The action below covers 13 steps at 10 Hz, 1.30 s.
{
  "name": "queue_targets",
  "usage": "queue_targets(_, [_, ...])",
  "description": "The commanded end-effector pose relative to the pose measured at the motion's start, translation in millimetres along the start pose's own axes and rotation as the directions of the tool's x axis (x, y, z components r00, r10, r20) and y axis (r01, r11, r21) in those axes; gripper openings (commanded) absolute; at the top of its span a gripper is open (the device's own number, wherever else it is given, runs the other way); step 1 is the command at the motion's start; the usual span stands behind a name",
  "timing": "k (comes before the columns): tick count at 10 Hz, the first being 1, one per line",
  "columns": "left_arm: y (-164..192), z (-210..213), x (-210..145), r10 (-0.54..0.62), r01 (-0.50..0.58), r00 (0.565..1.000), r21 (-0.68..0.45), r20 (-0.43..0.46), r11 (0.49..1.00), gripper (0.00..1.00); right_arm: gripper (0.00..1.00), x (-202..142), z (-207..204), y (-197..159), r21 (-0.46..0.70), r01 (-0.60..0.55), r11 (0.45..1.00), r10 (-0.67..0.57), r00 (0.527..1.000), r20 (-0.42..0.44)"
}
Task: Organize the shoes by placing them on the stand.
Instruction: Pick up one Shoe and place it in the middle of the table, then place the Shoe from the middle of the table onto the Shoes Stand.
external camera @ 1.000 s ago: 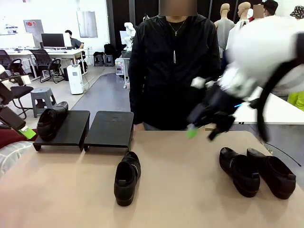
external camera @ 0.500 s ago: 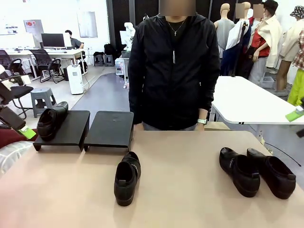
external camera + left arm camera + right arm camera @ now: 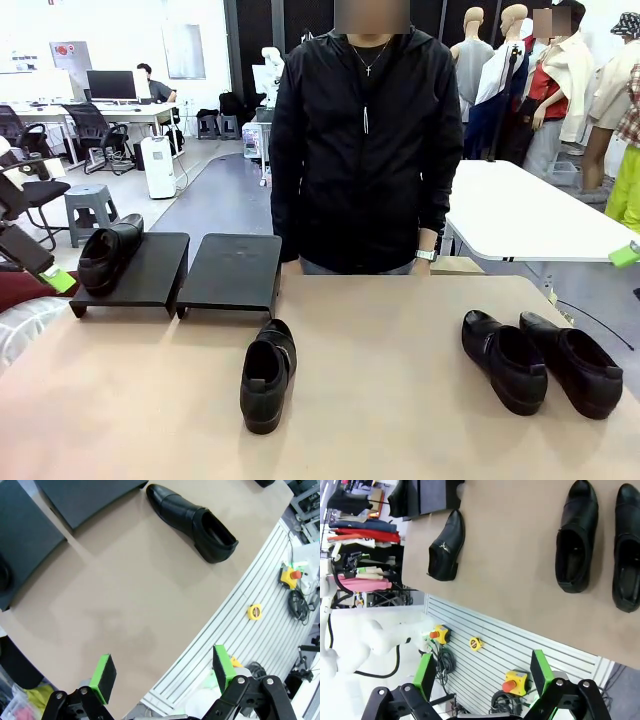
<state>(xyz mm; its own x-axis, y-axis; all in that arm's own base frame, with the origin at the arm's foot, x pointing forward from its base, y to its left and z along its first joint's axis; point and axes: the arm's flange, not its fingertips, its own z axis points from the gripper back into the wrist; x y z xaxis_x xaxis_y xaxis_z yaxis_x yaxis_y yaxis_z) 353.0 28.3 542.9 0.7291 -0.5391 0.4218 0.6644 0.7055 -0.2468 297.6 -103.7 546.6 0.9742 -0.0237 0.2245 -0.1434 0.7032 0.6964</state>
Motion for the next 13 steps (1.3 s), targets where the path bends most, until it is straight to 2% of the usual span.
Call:
queue_targets(1, [-2.0,-1.9,1.2,0.016,-0.016,1.000,-0.008,0.023,1.000,1.00,1.00,6.0,2.5,1.2,0.031,-0.019,0.999,0.019,1.000,-0.001])
queue_targets(9, [-2.0,-1.9,1.2,0.016,-0.016,1.000,-0.008,0.023,1.000,1.00,1.00,6.0,2.5,1.2,0.031,-0.019,0.999,0.019,1.000,-0.001])
queue_targets(10, [0.0,0.0,0.0,0.000,0.000,1.000,0.000,0.000,1.000,1.00,1.00,6.0,2.5,1.2,0.031,-0.019,0.999,0.019,1.000,-0.001])
queue_targets(11, [-45.8,-19.4,38.4,-0.037,0.034,0.998,-0.063,-0.048,0.997,1.00,1.00,6.0,2.5,1.2,0.031,-0.019,0.999,0.019,1.000,-0.001])
queue_targets(12, [-83.5,-61.6,76.5,-0.049,0.028,0.986,-0.126,-0.160,0.992,1.00,1.00,6.0,2.5,1.2,0.031,-0.019,0.999,0.019,1.000,-0.001])
queue_targets(13, [-106.0,-106.2,112.6,0.006,-0.043,0.974,-0.161,-0.225,0.986,1.00,1.00,6.0,2.5,1.2,0.031,-0.019,0.999,0.019,1.000,-0.001])
